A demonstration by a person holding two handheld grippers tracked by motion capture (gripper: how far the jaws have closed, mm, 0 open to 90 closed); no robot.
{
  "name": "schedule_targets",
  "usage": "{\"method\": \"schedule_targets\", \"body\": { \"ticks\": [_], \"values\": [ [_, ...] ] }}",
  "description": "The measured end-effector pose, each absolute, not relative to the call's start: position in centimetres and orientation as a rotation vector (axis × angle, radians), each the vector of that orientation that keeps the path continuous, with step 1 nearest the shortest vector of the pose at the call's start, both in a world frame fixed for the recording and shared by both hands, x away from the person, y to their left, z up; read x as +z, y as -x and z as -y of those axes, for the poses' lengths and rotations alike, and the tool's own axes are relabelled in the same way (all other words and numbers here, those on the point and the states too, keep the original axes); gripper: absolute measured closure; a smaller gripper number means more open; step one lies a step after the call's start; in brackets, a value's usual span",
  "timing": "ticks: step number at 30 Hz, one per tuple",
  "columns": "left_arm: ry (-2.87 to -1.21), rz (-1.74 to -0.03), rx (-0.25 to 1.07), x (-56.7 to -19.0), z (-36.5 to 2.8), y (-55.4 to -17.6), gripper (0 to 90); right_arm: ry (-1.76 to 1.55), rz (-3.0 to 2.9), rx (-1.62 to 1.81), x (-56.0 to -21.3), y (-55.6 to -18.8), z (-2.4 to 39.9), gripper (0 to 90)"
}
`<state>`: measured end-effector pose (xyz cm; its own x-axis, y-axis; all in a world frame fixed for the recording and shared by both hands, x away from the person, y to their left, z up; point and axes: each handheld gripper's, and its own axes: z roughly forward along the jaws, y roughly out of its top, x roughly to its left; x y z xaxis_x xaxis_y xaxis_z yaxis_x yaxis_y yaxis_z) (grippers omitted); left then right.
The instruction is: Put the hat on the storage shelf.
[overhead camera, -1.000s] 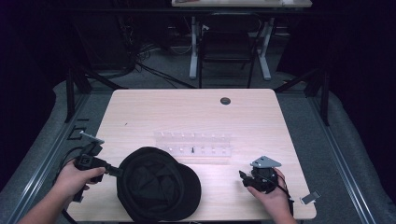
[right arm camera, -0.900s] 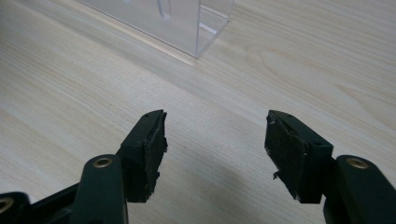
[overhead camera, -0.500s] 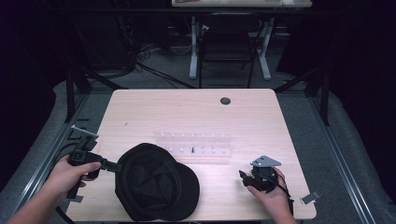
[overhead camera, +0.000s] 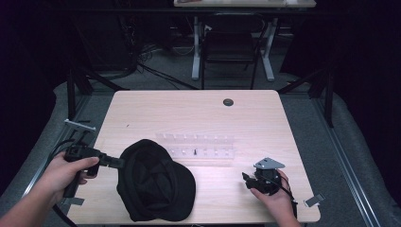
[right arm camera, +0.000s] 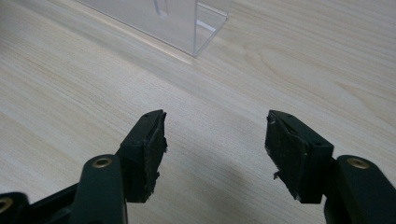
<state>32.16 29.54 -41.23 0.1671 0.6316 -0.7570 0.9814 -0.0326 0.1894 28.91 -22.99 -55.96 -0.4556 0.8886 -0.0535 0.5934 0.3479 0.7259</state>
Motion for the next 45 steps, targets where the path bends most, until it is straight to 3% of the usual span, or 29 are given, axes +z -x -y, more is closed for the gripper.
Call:
{"method": "schedule_targets", "body": {
  "ticks": [27,45],
  "values": [
    [-1.680,-1.464,-0.604,-35.4,-29.1,-32.1,88.0,-1.307,-2.179,0.888,-56.1,-29.1,23.2,37.6],
    [-1.530,-1.371,-0.583,-32.0,-29.1,-33.6,88.0,-1.309,-2.178,0.892,-56.1,-29.1,23.2,37.5]
  ]
}}
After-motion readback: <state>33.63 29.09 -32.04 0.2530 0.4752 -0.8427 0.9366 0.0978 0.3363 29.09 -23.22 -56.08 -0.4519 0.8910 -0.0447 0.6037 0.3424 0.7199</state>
